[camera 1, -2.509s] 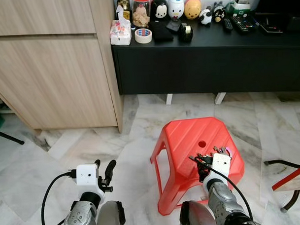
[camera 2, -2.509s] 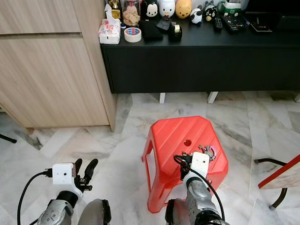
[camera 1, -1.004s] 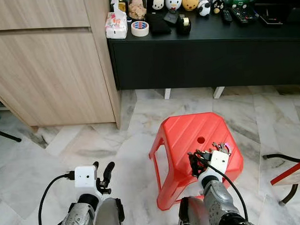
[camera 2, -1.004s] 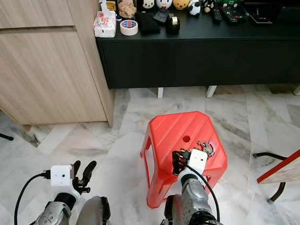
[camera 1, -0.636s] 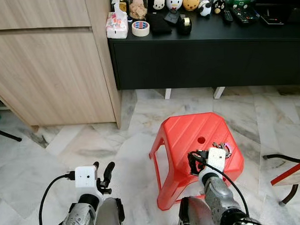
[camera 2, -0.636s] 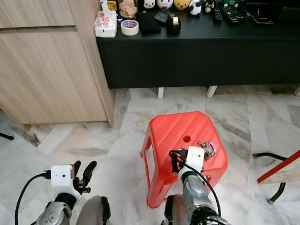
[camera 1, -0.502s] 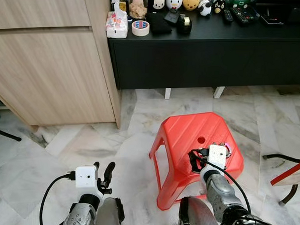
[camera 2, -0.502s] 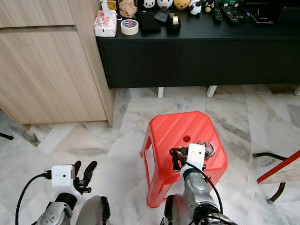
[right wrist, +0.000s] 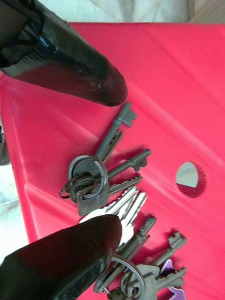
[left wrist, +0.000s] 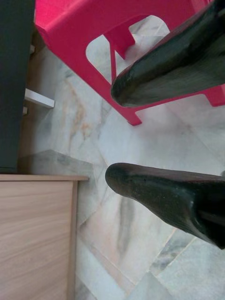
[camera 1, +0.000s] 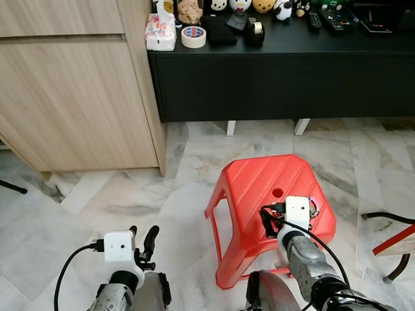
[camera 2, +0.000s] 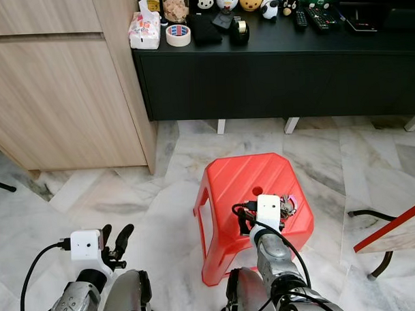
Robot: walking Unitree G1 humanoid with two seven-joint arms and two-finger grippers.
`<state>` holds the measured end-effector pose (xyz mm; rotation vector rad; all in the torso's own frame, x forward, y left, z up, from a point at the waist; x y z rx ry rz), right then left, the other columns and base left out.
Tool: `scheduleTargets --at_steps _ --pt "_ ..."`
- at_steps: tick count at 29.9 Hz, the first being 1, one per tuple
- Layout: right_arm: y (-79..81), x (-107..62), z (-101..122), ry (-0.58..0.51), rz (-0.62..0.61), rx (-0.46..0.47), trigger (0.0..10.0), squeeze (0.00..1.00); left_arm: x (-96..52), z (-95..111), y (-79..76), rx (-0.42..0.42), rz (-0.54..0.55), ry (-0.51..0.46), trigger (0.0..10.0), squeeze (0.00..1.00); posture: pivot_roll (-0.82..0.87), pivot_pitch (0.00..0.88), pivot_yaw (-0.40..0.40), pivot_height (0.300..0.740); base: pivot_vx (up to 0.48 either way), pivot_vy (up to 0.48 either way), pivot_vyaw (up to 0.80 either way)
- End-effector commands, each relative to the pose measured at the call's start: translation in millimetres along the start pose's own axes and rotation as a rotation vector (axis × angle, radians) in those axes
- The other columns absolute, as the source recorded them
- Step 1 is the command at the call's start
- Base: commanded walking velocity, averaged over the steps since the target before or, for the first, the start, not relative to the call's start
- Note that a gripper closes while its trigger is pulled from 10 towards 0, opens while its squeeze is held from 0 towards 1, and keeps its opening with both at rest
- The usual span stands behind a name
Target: Hang keys on a hook
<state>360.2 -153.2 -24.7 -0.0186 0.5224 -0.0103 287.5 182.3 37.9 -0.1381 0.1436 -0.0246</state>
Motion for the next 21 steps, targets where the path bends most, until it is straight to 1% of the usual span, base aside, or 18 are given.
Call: scheduleTargets --at_steps 1,4,13,14,16,17,18,21 --pt "-3.3 -0.4 -8 0.043 0.001 -0.024 10.0 0.0 -4.6 -4 -1.1 0.002 0.001 0.021 10.0 0.0 0.13 0.218 -0.099 0.613 0.0 0.0 0.0" --pt "-2.9 -0.1 -7 0.044 0.006 -0.033 10.0 0.0 -6.9 -4 -1.7 0.002 0.001 0.023 10.0 0.0 0.13 0.228 -0.099 0.613 0.0 0.0 0.0" --pt "-2.5 1.7 3 0.018 0.012 -0.031 10.0 0.0 -8.0 3 -8.3 -0.004 -0.011 0.015 10.0 0.0 0.14 0.256 -0.096 0.613 0.0 0.0 0.0" --pt "-2.5 1.9 4 0.014 0.013 -0.03 6.8 0.0 -8.6 3 -8.6 -0.004 -0.012 0.015 10.0 0.0 0.14 0.257 -0.096 0.613 0.0 0.0 0.0" --pt "-2.2 1.9 5 0.01 0.015 -0.029 6.8 0.0 -8.9 3 -8.6 -0.003 -0.012 0.016 10.0 0.0 0.14 0.258 -0.096 0.613 0.0 0.0 0.0" --pt "-2.1 1.9 5 0.007 0.016 -0.029 4.9 0.0 -9.2 3 -8.7 -0.003 -0.012 0.016 10.0 0.0 0.14 0.26 -0.096 0.613 0.0 0.0 0.0" --pt "-1.8 1.9 5 0.005 0.017 -0.028 0.0 0.0 -9.7 3 -8.1 -0.002 -0.011 0.018 10.0 0.0 0.14 0.261 -0.097 0.613 0.0 0.0 0.0" --pt "-1.2 1.8 5 0.003 0.019 -0.028 0.0 0.0 -10.6 2 -7.3 -0.002 -0.008 0.022 10.0 0.0 0.14 0.263 -0.097 0.613 0.0 0.0 0.0"
Point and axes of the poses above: a point about 5 cm out from each wrist's last joint towards the gripper, its own x axis pointing out of the wrist towards the gripper, its own z axis along the axis of the wrist's last joint, y = z × x, the point moved 6 cm from there along x, pointing out of the wrist towards the gripper, and after that the axes turned 5 degrees about -x, right-handed, at the moved point
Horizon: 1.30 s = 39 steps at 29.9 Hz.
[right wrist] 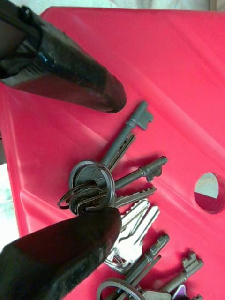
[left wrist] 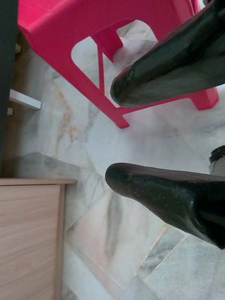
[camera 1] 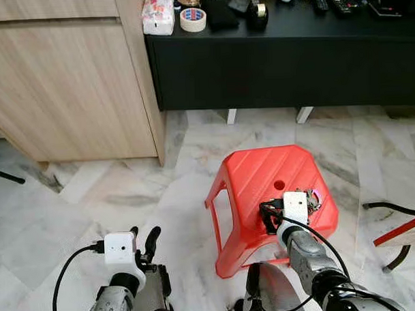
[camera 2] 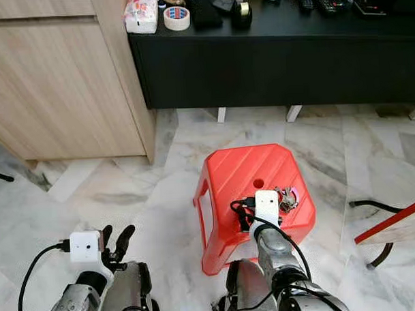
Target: Hang keys on a hook
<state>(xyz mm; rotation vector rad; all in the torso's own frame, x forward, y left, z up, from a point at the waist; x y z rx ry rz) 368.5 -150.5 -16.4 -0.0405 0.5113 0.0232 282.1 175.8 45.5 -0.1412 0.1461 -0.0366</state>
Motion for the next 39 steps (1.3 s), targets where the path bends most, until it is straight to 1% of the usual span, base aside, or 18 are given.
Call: scheduleTargets --at_steps 1,11,19,27,33,35,39 --pt "-3.5 -1.3 -6 0.015 -0.007 0.002 0.0 0.0 -4.3 -4 0.2 0.001 0.004 0.019 10.0 0.0 0.14 0.263 -0.097 0.613 0.0 0.0 0.0" --pt "-5.2 -2.0 -10 0.028 -0.013 0.0 0.0 0.0 -4.9 -5 0.1 0.001 0.004 0.03 10.0 0.0 0.14 0.26 -0.096 0.613 0.0 0.0 0.0" --pt "-5.9 -2.7 -12 0.023 -0.021 0.004 0.0 0.0 -1.9 -6 0.4 0.006 0.002 0.032 10.0 0.0 0.14 0.248 -0.095 0.613 0.0 0.0 0.0" --pt "-5.9 -2.8 -10 0.015 -0.03 0.016 0.0 0.0 0.7 -3 4.9 0.011 0.011 0.028 10.0 0.0 0.14 0.229 -0.095 0.613 0.0 0.0 0.0" --pt "-5.3 -2.4 -4 -0.018 -0.039 0.037 0.0 0.0 4.7 -1 6.6 0.006 0.017 0.023 10.0 0.0 0.14 0.216 -0.096 0.613 0.0 0.0 0.0" --pt "-1.4 -1.6 6 -0.059 -0.033 0.043 0.0 0.0 7.9 0 6.8 -0.003 0.018 0.02 10.0 0.0 0.14 0.201 -0.095 0.613 0.0 0.0 0.0" --pt "-0.4 -1.6 9 -0.077 -0.036 0.056 0.0 0.0 10.4 0 6.9 -0.004 0.019 0.017 10.0 0.0 0.14 0.185 -0.095 0.613 0.0 0.0 0.0"
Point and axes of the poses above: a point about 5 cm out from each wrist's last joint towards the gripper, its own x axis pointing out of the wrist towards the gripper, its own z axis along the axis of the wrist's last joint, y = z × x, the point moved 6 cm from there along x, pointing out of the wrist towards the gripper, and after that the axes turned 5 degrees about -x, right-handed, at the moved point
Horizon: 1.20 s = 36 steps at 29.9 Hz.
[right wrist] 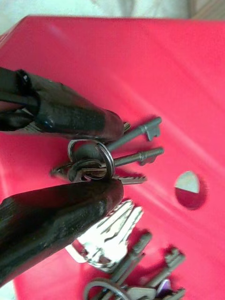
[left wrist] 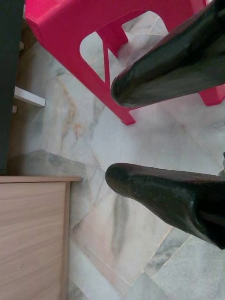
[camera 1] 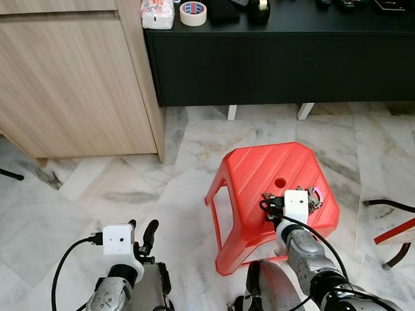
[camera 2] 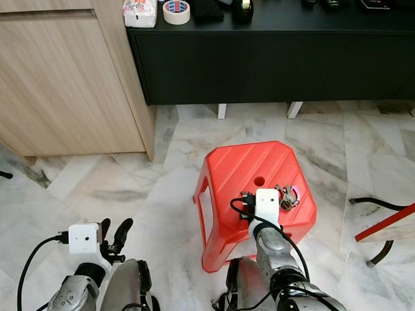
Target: Hang keys on a hook
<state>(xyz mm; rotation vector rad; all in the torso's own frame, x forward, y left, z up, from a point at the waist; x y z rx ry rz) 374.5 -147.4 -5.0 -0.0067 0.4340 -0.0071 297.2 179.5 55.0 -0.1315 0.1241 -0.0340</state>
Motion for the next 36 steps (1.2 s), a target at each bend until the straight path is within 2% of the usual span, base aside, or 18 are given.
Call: scheduleTargets --at_steps 1,13,16,18,22,26,29,34,35,36 --pt "-3.0 -1.4 -3 -0.003 -0.015 0.019 0.0 0.0 -2.3 -12 4.1 -0.014 0.017 0.038 10.0 0.0 0.14 0.184 -0.096 0.613 0.0 0.0 0.0" --pt "-10.1 -3.1 -1 -0.033 -0.047 0.044 0.0 0.0 10.4 -8 4.0 -0.017 0.014 0.019 10.0 0.0 0.13 0.145 -0.095 0.613 0.0 0.0 0.0" --pt "-11.3 -3.4 5 -0.07 -0.051 0.057 0.0 0.0 11.9 -7 4.0 -0.019 0.014 0.017 10.0 0.0 0.13 0.135 -0.095 0.613 0.0 0.0 0.0" --pt "-12.2 -4.5 16 -0.134 -0.055 0.061 0.0 0.0 14.5 -7 3.7 -0.021 0.014 0.014 10.0 0.0 0.13 0.126 -0.094 0.613 0.0 0.0 0.0" --pt "-12.2 -6.3 20 -0.172 -0.056 0.06 0.0 0.0 16.1 -7 3.0 -0.02 0.012 0.011 10.0 0.0 0.13 0.122 -0.094 0.613 0.0 0.0 0.0" --pt "-16.7 -11.3 27 -0.237 -0.082 0.035 0.0 0.0 19.0 -6 2.9 -0.02 0.011 0.005 10.0 0.0 0.12 0.115 -0.092 0.613 0.0 0.0 0.0" --pt "-20.0 -16.8 29 -0.284 -0.102 -0.034 0.0 0.0 21.2 -5 2.9 -0.019 0.01 0.002 10.0 0.0 0.12 0.11 -0.091 0.613 0.0 0.0 0.0" --pt "-26.6 -24.0 33 -0.349 -0.136 0.006 0.0 0.0 23.3 -4 2.0 -0.018 0.007 -0.008 10.0 0.0 0.12 0.102 -0.091 0.613 0.0 0.0 0.0" --pt "-31.8 -26.4 34 -0.363 -0.163 0.049 4.3 0.0 24.2 -3 1.9 -0.018 0.007 -0.011 10.0 0.0 0.12 0.098 -0.091 0.613 0.0 0.0 0.0" --pt "-34.8 -26.2 29 -0.346 -0.175 0.125 10.0 0.0 24.9 -3 2.0 -0.018 0.007 -0.012 10.0 0.0 0.12 0.094 -0.091 0.613 0.0 0.0 0.0"
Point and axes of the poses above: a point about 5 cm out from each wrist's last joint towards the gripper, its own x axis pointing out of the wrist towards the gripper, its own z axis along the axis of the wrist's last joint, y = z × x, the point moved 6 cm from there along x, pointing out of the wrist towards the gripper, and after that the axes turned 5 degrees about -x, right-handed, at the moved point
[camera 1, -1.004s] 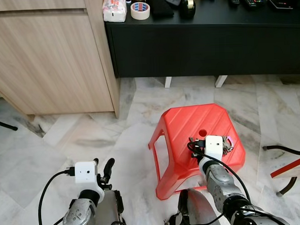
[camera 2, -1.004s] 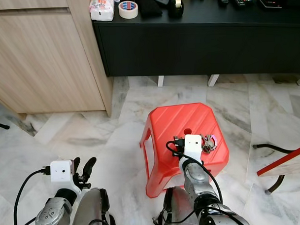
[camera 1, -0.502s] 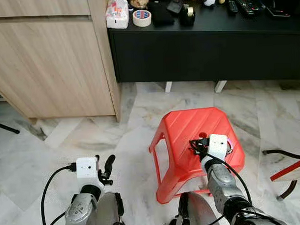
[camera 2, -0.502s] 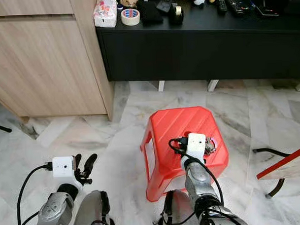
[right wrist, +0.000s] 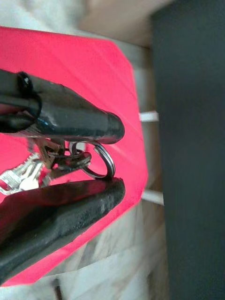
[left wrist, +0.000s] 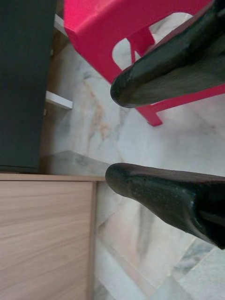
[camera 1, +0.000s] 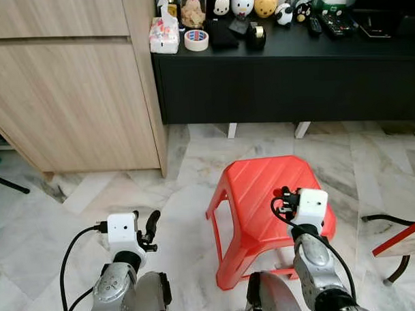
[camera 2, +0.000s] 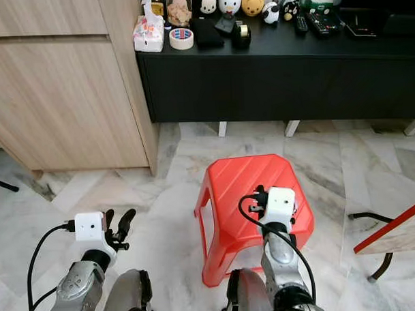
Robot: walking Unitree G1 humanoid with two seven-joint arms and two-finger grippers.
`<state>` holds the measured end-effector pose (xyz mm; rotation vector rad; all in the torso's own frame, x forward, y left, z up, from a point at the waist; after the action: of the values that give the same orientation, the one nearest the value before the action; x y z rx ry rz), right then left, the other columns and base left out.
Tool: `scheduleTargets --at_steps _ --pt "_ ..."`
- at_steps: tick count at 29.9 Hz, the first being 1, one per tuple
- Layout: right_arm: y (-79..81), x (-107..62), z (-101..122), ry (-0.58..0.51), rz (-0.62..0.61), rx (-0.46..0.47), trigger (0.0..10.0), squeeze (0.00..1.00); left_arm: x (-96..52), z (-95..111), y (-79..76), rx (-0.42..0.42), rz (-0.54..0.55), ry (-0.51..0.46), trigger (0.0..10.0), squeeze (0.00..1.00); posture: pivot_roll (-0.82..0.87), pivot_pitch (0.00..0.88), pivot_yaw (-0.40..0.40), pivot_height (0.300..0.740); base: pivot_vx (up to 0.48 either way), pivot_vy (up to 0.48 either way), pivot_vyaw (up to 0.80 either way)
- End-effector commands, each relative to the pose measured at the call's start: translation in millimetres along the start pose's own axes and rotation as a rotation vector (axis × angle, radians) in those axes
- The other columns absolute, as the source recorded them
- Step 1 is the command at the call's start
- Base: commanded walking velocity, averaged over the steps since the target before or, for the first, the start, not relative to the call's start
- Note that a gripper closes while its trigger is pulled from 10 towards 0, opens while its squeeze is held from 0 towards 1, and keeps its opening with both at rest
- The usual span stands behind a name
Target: Hang keys on a hook
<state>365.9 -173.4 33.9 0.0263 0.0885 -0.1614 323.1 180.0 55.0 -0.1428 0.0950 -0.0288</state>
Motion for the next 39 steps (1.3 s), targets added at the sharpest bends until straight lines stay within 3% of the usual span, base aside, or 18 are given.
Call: scheduleTargets --at_steps 1,3,5,6,7,9,11,15,23,39 --pt "-9.9 -1.9 -3 0.011 -0.048 0.097 10.0 0.0 -0.8 -6 0.8 -0.008 0.005 0.017 10.0 0.0 0.12 0.094 -0.091 0.613 0.0 0.0 0.0" --pt "-11.3 -2.3 -2 0.005 -0.057 0.129 10.0 0.0 0.0 -6 0.3 -0.009 0.003 0.015 10.0 0.0 0.12 0.089 -0.091 0.613 0.0 0.0 0.0" --pt "-13.7 -3.7 6 -0.044 -0.07 0.083 10.0 0.0 0.8 -6 -0.7 -0.012 0.001 0.011 10.0 0.0 0.12 0.085 -0.091 0.613 0.0 0.0 0.0" --pt "-17.4 -5.7 19 -0.12 -0.097 0.027 10.0 0.0 1.6 -6 -1.7 -0.013 -0.001 0.008 10.0 0.0 0.12 0.079 -0.092 0.613 0.0 0.0 0.0" --pt "-27.2 -8.9 30 -0.183 -0.167 0.046 10.0 0.0 2.5 -6 -2.9 -0.016 -0.003 0.005 10.0 0.0 0.11 0.077 -0.092 0.613 0.0 0.0 0.0" --pt "-36.1 -9.3 29 -0.173 -0.223 0.136 10.0 0.0 3.8 -6 -3.5 -0.018 -0.004 0.002 10.0 0.0 0.11 0.07 -0.094 0.613 0.0 0.0 0.0" --pt "-32.0 -5.7 20 -0.116 -0.196 0.191 10.0 0.0 4.9 -5 -3.8 -0.021 -0.004 -0.002 10.0 0.0 0.11 0.068 -0.094 0.613 0.0 0.0 0.0" --pt "-18.0 -2.5 25 -0.129 -0.112 0.108 10.0 0.0 6.9 -4 -5.4 -0.023 -0.007 -0.013 10.0 0.0 0.11 0.06 -0.098 0.613 0.0 0.0 0.0" --pt "-11.6 -1.1 26 -0.121 -0.073 0.098 10.0 0.0 7.6 -5 -7.3 -0.016 -0.012 -0.016 10.0 0.0 0.11 0.056 -0.101 0.617 0.0 0.0 0.0" --pt "1.1 2.4 22 -0.068 0.016 0.07 10.0 0.0 9.5 -7 -10.1 -0.019 -0.022 -0.016 10.0 0.0 0.11 0.05 -0.101 0.727 0.0 0.0 0.0"
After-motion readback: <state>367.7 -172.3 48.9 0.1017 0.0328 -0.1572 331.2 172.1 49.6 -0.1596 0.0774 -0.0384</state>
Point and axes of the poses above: a point about 5 cm out from each wrist's last joint towards the gripper, its own x axis pointing out of the wrist towards the gripper, its own z axis along the axis of the wrist's last joint, y = z × x, the point moved 6 cm from there along x, pointing out of the wrist towards the gripper, and after that the axes turned 5 degrees about -x, right-handed, at the moved point
